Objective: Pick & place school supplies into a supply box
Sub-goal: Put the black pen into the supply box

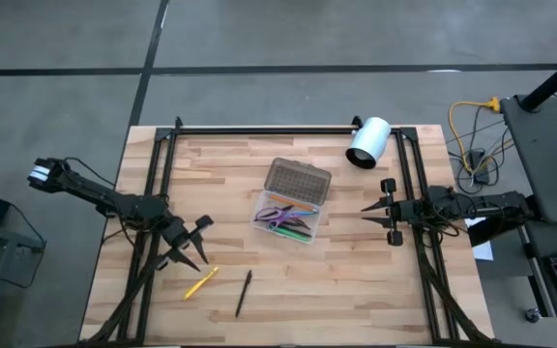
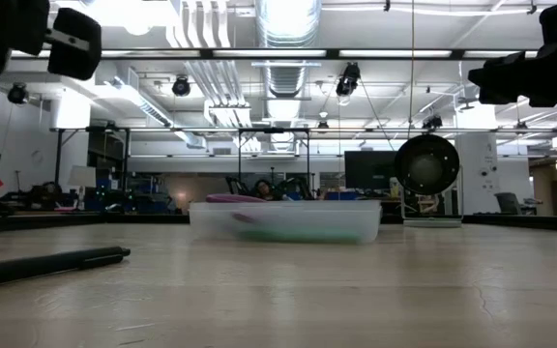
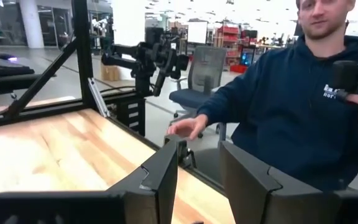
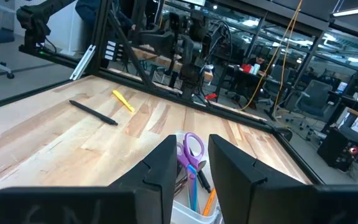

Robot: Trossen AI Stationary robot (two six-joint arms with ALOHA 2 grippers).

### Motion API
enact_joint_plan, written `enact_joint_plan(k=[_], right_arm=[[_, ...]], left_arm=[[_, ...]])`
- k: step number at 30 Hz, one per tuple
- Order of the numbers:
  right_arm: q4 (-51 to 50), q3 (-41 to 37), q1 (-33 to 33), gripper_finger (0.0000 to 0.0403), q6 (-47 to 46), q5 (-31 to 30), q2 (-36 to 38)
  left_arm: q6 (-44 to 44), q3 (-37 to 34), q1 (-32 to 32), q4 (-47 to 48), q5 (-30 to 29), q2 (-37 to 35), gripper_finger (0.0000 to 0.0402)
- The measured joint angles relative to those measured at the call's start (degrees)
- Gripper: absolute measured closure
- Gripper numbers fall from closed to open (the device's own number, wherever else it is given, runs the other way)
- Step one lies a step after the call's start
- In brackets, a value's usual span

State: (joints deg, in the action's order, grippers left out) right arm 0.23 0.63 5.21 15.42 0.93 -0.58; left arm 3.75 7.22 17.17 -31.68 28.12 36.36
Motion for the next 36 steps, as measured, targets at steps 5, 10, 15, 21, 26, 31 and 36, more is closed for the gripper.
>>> enact_joint_plan(k=[5, 10, 15, 21, 26, 31, 36], right_arm=[[0.00, 0.00, 0.00, 0.0327, 0.00, 0.00, 0.00], [0.00, 0.00, 0.00, 0.0335, 0.00, 0.00, 0.02], [0.01, -0.01, 0.00, 0.0331, 0.00, 0.00, 0.04], [0.00, 0.01, 0.00, 0.0322, 0.00, 0.00, 0.04], [0.00, -0.01, 0.00, 0.0318, 0.01, 0.00, 0.04], [0.02, -0.01, 0.00, 0.0324, 0.00, 0.00, 0.04], [0.02, 0.00, 0.00, 0.0333, 0.00, 0.01, 0.04]], left_arm=[[1.02, 0.36, 0.04, 0.17, -3.25, 0.39, 0.0297], [3.43, 0.24, 0.04, 1.47, -7.43, 1.55, 0.0297], [3.87, 0.26, 0.04, 1.48, -7.75, 4.29, 0.0297], [5.28, 0.32, 0.04, 1.45, -13.63, 8.63, 0.0297], [9.37, 0.68, 0.04, 1.44, -19.89, 12.56, 0.0297], [13.40, 2.18, 0.41, 1.72, -23.62, 17.62, 0.0297], [18.08, 6.71, 2.80, 7.69, -32.88, 22.96, 0.0297]])
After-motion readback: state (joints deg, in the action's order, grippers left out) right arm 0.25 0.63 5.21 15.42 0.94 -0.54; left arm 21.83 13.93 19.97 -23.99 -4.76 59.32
